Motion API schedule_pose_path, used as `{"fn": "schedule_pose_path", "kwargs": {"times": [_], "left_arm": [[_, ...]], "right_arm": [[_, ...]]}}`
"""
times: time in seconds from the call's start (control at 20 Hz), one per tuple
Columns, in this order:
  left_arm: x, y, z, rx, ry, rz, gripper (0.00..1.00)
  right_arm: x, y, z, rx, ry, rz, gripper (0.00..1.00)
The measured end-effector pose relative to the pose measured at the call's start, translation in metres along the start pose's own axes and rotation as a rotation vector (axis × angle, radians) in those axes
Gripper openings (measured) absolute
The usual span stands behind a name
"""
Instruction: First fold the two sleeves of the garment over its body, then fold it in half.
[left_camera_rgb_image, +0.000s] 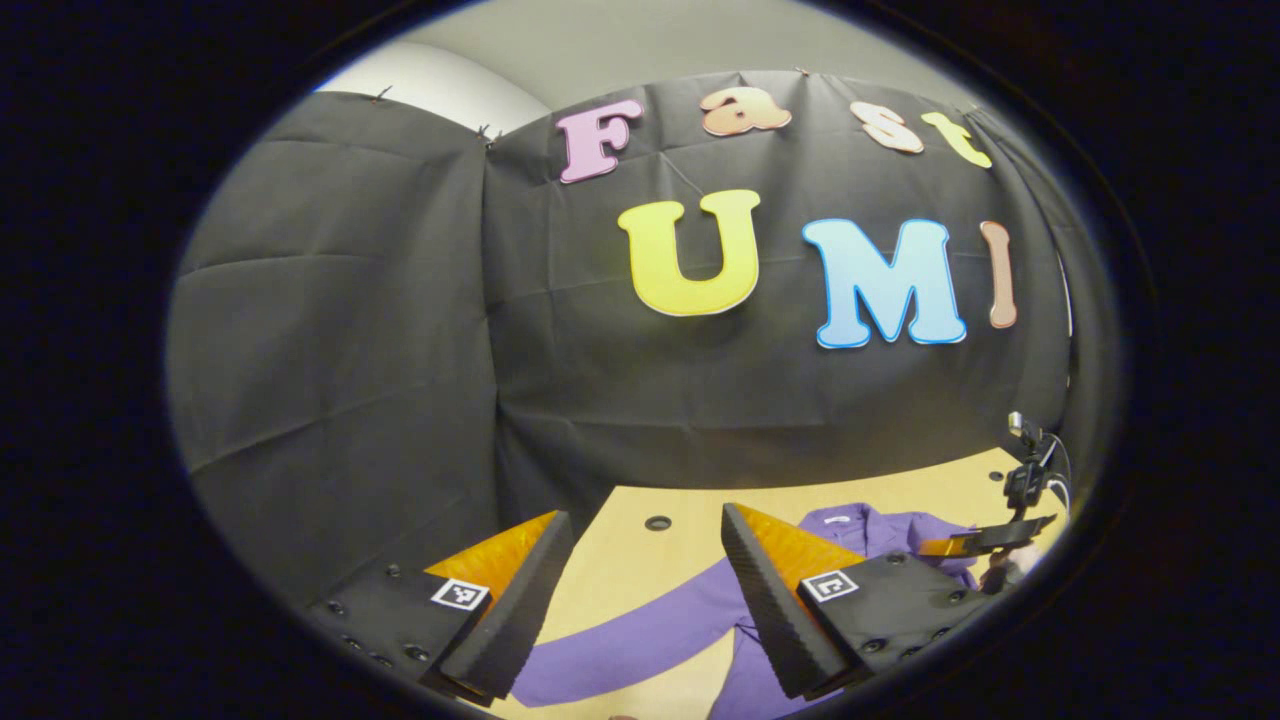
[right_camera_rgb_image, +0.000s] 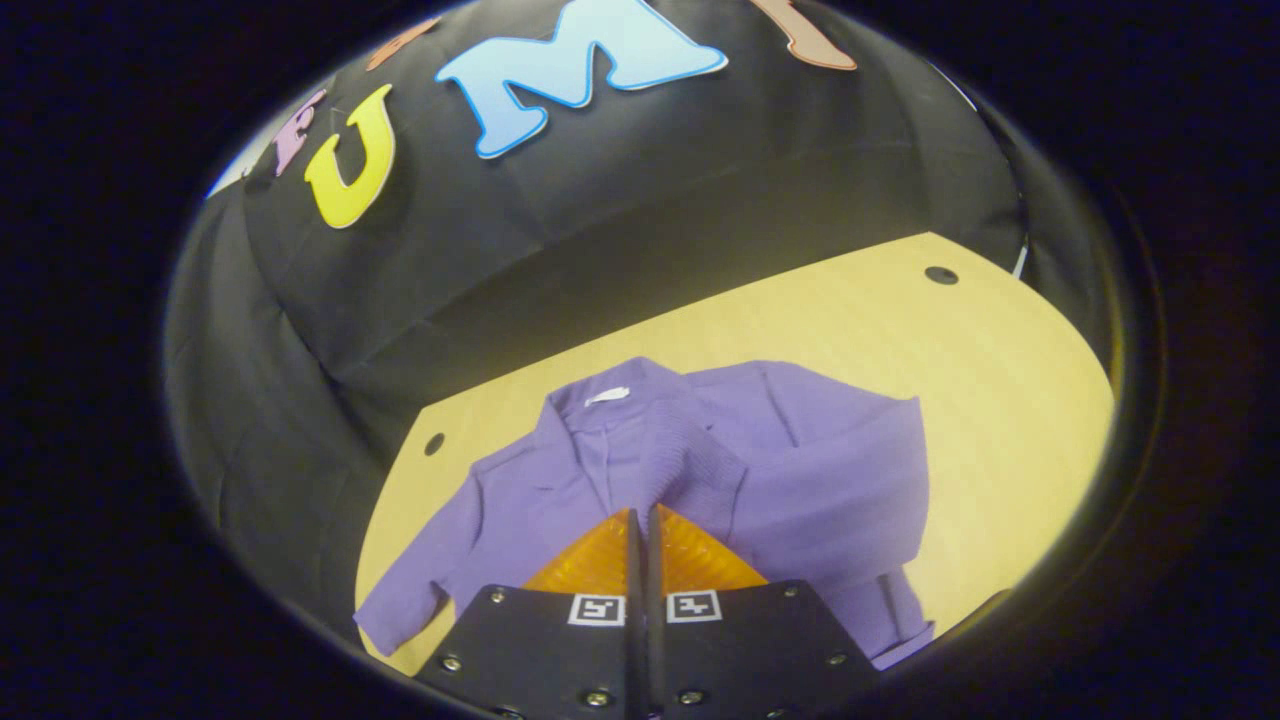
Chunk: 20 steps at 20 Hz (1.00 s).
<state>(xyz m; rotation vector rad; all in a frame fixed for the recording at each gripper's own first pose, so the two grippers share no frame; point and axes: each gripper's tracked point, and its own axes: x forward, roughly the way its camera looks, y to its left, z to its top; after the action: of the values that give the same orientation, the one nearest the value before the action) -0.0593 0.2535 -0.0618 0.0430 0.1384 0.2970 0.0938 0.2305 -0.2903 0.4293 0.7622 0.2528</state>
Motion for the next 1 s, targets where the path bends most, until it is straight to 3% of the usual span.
{"fn": "schedule_pose_path", "kwargs": {"times": [0.15,0.7,1.0], "left_arm": [[0.003,0.004,-0.003,0.007,0.005,-0.011,0.98],[0.006,0.030,-0.018,0.029,0.042,-0.013,1.00],[0.006,0.037,-0.027,0.009,0.067,-0.005,1.00]], "right_arm": [[0.005,0.041,-0.017,0.071,0.034,0.111,0.01],[0.026,0.106,-0.053,0.213,0.090,0.252,0.01],[0.036,0.113,-0.078,0.219,0.130,0.248,0.01]]}}
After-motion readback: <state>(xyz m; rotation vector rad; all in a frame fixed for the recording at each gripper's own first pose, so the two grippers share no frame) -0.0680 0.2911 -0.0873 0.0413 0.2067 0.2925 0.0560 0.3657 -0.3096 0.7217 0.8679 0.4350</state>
